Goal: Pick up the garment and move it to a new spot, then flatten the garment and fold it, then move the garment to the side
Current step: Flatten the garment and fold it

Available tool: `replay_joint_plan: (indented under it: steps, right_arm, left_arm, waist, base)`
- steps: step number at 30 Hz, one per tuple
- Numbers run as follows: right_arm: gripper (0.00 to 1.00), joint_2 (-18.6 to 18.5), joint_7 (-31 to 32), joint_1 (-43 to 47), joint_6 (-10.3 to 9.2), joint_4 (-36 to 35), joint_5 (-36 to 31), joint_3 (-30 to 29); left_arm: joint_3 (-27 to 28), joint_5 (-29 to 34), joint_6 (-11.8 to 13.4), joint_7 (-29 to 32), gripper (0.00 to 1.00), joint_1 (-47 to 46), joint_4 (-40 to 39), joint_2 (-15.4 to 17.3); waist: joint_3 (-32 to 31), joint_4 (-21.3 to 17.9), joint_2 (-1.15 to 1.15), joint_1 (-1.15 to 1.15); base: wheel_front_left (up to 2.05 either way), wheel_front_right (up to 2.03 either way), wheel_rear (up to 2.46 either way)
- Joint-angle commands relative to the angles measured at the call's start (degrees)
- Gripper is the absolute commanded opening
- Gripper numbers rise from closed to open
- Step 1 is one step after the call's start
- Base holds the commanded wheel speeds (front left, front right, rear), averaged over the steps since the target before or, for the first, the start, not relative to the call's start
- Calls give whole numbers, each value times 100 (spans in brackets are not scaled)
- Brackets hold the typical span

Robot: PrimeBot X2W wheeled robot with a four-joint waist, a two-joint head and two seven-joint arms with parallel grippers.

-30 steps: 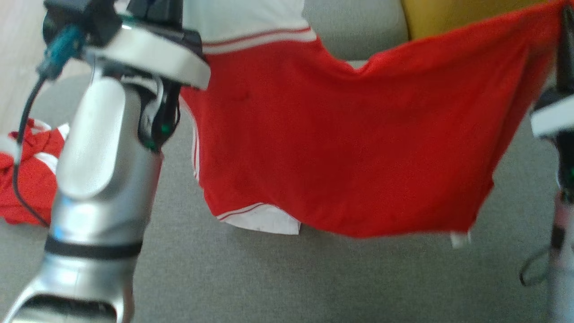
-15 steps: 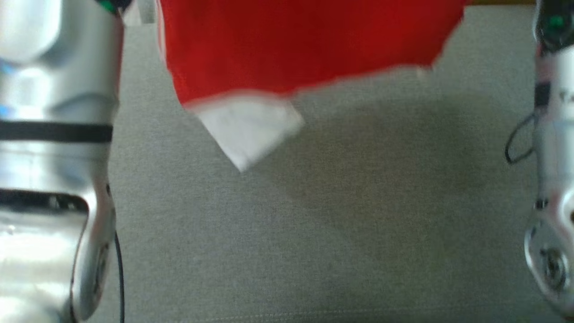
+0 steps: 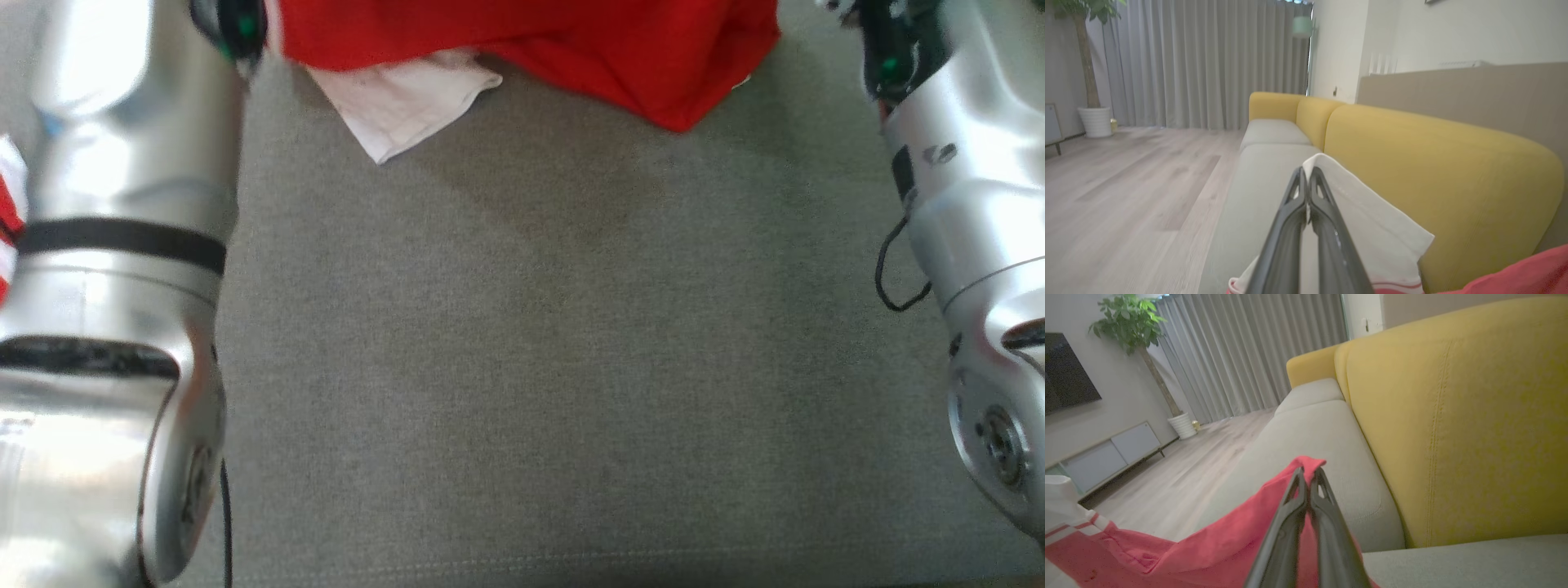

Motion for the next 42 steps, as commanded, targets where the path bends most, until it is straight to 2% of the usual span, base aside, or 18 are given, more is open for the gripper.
replay_joint_plan:
  steps: [1,6,13,16,19,25,29,33,34,38,42]
  right_arm:
    - [0,162,-37,-311,-5,-98,-4,118]
    - [0,191,-115,-313,-5,221,94,421]
    - [0,187,-325,417,-5,-1,513,1030]
    - [0,57,-387,1005,-5,-294,821,1318]
    - [0,-242,-444,1991,-5,-845,1250,1734]
    - [0,-737,-404,3570,-5,-1724,1752,2077]
    - [0,-970,-186,4557,-5,-2229,1927,2033]
    - [0,-1143,67,5393,-5,-2718,1922,1711]
    - [0,-1143,67,5393,-5,-2718,1922,1711]
    - [0,-1171,414,6218,-5,-3306,1680,1285]
    - [0,-1064,826,6984,-5,-4072,1267,708]
  left_arm:
    - [25,-54,-31,-27,0,-89,-33,193]
    - [33,-168,-91,-28,0,93,314,173]
    - [314,-477,-179,-28,0,809,123,164]
    - [444,-547,-201,-28,0,1416,-337,162]
    - [537,-502,-231,-28,0,2538,-1125,161]
    - [574,-247,-203,-28,0,4406,-2572,180]
    - [503,-168,-120,49,0,5661,-3566,226]
    - [368,-84,4,552,0,6741,-4685,310]
    - [368,-84,4,552,0,6741,-4685,310]
    - [169,-65,34,1212,0,7552,-5704,386]
    - [157,-89,199,1706,0,8226,-6567,438]
  waist:
    - [139,33,0,0]
    - [358,61,0,0]
    - [312,85,0,0]
    - [174,152,0,0]
    - [-179,209,0,0]
    - [-815,244,0,0]
    - [-1181,267,0,0]
    - [-1441,337,0,0]
    - [-1441,337,0,0]
    - [-1638,427,0,0]
    - [-1742,421,0,0]
  base:
    - [0,0,0]
    - [0,0,0]
    - [0,0,0]
    - [0,0,0]
    - [0,0,0]
    - [0,0,0]
    - [0,0,0]
    - [0,0,0]
    - [0,0,0]
    - [0,0,0]
    - [0,0,0]
